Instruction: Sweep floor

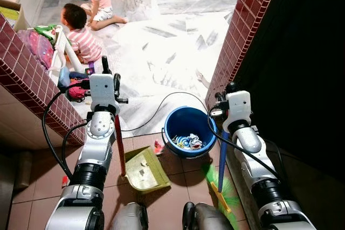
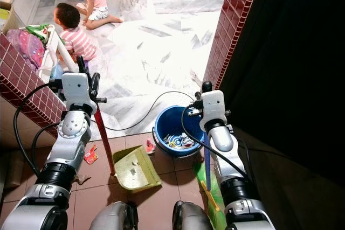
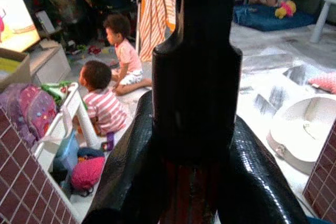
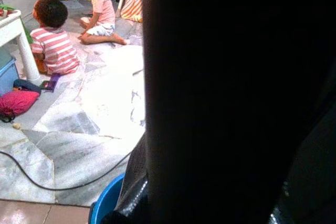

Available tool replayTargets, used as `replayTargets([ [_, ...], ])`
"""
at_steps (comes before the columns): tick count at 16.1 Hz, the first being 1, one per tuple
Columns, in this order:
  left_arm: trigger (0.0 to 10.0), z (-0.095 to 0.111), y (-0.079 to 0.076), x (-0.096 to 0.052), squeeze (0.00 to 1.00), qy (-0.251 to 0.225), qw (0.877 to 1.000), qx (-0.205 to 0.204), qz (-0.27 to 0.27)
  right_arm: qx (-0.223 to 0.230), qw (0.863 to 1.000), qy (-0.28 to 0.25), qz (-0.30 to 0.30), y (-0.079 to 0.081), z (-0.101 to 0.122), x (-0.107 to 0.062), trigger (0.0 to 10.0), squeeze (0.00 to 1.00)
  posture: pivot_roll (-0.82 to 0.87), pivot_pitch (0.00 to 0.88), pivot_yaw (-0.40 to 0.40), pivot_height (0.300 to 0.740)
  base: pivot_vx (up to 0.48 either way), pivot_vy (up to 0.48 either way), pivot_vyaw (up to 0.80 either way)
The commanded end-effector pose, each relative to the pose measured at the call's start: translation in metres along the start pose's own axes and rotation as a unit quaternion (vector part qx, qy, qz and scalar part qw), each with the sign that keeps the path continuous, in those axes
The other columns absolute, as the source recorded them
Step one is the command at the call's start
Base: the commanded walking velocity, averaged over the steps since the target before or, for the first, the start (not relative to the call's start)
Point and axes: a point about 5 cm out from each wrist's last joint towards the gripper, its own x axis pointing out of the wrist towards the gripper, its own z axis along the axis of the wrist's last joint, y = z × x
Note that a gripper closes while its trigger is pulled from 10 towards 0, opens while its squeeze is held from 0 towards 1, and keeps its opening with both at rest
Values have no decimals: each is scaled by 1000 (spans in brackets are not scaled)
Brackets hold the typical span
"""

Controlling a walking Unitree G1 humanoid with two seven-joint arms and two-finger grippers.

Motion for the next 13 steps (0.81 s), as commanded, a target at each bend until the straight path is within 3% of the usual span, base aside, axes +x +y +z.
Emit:
replayTargets([
  [1, 10000, -6, -1, -5, 0, 3, 1000, 16, -6, -2, 999, -33, 8, 4, 13, 5, 10000, 0, -101, 94, 1, 740, 0, 0, 800],
  [4, 10000, -17, -11, -10, 0, 25, 999, 35, -25, 19, 999, -33, 25, 12, 15, 7, 10000, 0, -103, 93, 5, 740, 0, 0, 794],
  [6, 10000, -20, -13, -8, 0, 37, 999, 27, -30, 32, 998, -35, 40, 16, 17, 9, 10000, 0, -104, 92, 7, 740, 0, 0, 600],
  [11, 10000, -19, -16, -7, 0, 28, 998, 45, -37, 86, 990, -60, 96, 22, 32, 16, 10000, 0, -107, 91, 11, 740, 0, 0, 0],
  [13, 10000, -19, -16, -7, 0, 29, 998, 45, -38, 102, 988, -74, 92, 21, 39, 20, 10000, 0, -107, 90, 11, 740, 0, 0, 0],
])
